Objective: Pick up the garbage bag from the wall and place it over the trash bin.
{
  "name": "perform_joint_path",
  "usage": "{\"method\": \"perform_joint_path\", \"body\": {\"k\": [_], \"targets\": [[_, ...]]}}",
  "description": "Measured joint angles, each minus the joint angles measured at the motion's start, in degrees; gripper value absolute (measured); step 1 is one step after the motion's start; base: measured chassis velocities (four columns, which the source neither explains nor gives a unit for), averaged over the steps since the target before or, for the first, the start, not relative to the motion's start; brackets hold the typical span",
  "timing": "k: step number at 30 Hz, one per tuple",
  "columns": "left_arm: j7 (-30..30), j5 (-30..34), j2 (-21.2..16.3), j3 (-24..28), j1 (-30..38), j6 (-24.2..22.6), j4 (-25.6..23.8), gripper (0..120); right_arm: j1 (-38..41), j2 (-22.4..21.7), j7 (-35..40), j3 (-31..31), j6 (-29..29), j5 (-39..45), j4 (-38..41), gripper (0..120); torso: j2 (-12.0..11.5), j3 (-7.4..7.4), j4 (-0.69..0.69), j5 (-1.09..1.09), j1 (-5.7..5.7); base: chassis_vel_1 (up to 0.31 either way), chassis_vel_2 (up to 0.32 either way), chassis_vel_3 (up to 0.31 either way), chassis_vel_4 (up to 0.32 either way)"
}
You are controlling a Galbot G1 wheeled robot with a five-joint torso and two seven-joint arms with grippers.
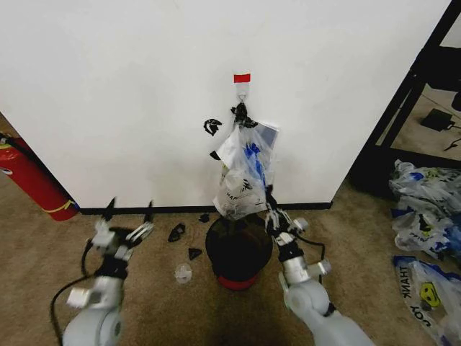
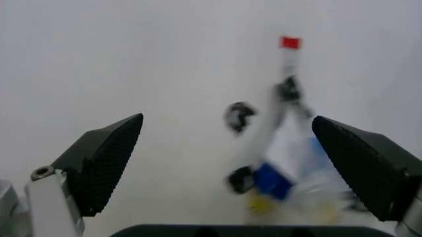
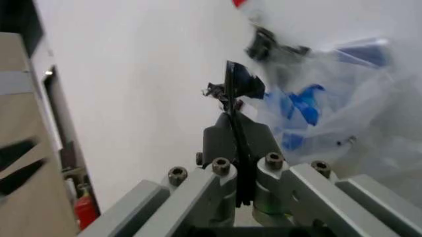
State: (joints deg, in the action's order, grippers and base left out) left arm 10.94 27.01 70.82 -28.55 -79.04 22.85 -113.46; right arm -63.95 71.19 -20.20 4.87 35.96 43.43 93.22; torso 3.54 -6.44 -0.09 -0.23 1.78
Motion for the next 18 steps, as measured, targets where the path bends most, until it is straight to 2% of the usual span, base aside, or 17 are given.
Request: {"method": "perform_joint_path", "body": {"k": [1, 3, 7, 8, 10, 14, 16, 18], "targets": [[0.0, 0.0, 0.0, 0.0, 0.0, 0.0, 0.0, 100, 0.0, 0.0, 0.0, 0.0, 0.0, 0.0, 0.0, 0, 0.0, 0.0, 0.0, 0.0, 0.0, 0.0, 0.0, 0.0, 0.0], [-1.41, 2.81, -2.86, 4.82, 4.61, -2.52, 0.64, 100, -0.44, 0.45, -2.1, 0.27, 0.4, -1.04, -0.55, 0, 0.0, 0.0, -0.01, 0.0, 0.0, 0.0, 0.0, 0.0, 0.0], [-4.67, 6.36, -7.73, 11.31, 11.81, -6.71, 1.32, 100, -1.96, 1.0, -2.53, 0.23, 0.97, -3.65, -2.15, 0, 0.0, 0.0, -0.01, 0.01, 0.0, 0.0, 0.0, 0.0, 0.0], [-4.67, 6.36, -7.73, 11.31, 11.81, -6.71, 1.32, 100, -1.96, 1.0, -2.53, 0.23, 0.97, -3.65, -2.15, 0, 0.0, 0.0, -0.01, 0.01, 0.0, 0.0, 0.0, 0.0, 0.0], [-6.52, 7.57, -10.04, 15.2, 16.04, -9.32, 1.75, 100, -2.36, 2.01, -2.4, 0.57, 1.85, -5.78, -3.69, 0, 0.0, 0.0, -0.01, 0.02, 0.0, 0.0, 0.0, 0.0, 0.0], [-8.14, 6.16, -9.21, 17.51, 18.65, -10.3, 4.12, 100, -2.86, 3.09, 4.32, 1.47, 2.55, -12.22, -4.26, 0, 0.0, 0.0, 0.0, 0.02, 0.0, 0.0, 0.0, 0.0, 0.0], [-8.55, 5.71, -8.66, 17.43, 18.1, -10.31, 4.54, 100, -3.15, 2.85, 6.06, 1.64, 2.34, -13.86, -3.89, 3, 0.0, 0.0, 0.01, 0.02, 0.0, 0.0, 0.0, 0.0, 0.0], [-9.14, 4.85, -7.68, 16.72, 15.95, -10.31, 5.13, 100, -4.35, 1.15, 9.67, 1.91, 1.37, -17.74, -1.83, 12, 0.0, 0.01, 0.02, 0.01, 0.0, 0.0, 0.0, 0.0, 0.0]]}}
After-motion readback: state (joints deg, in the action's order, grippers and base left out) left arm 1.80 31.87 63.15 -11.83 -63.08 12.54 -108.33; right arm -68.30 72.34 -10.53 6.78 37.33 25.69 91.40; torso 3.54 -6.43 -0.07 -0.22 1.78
